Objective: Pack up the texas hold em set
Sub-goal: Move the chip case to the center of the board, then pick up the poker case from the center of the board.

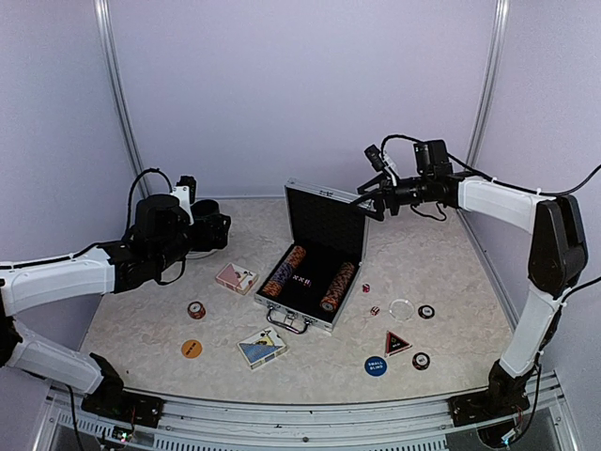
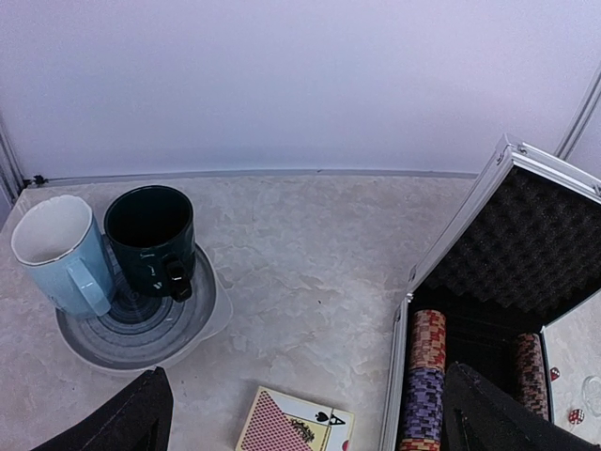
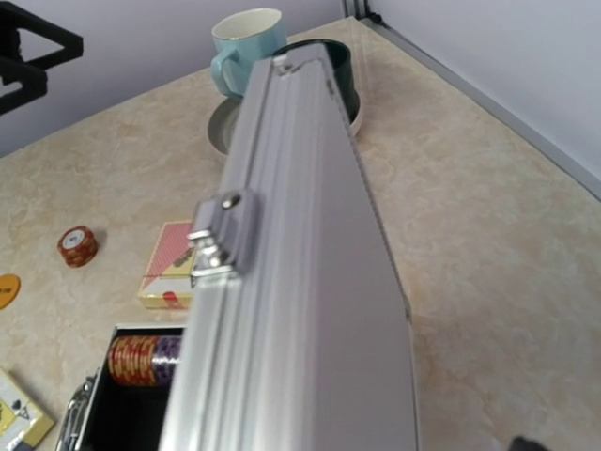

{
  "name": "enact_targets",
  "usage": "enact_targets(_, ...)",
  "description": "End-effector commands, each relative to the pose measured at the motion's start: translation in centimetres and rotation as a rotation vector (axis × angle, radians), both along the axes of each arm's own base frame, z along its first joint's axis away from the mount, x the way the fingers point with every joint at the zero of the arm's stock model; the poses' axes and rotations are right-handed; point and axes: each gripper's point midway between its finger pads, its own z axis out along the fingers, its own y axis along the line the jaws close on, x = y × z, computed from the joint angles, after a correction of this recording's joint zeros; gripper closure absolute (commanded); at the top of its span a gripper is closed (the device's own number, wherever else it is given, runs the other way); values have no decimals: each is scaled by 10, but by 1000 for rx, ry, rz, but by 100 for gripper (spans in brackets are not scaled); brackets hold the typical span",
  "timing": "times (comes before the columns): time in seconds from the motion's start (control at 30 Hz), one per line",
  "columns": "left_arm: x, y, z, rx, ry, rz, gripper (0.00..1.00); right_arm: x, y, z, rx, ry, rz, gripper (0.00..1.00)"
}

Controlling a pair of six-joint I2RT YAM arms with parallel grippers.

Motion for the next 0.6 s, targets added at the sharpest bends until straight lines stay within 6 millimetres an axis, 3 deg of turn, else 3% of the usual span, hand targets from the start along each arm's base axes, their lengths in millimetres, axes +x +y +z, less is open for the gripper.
enact_targets(0.0, -3, 1, 5, 5, -17, 3, 1, -15, 7, 5, -2, -4, 26, 3)
enact_targets(0.13, -2, 0, 1, 11, -10, 6, 1, -21, 9, 15, 5, -24, 25, 1)
enact_targets(0.3, 1, -2, -4, 18, 8, 5, 1, -24, -2, 38, -2, -78, -52, 1)
enact_targets(0.47, 7, -14, -30, 52, 127, -50, 1, -37, -28, 60, -27, -115, -209, 2)
enact_targets(0.57, 8, -18, -60, 97, 235, -79, 1, -65, -30, 71, -38, -153, -234, 3)
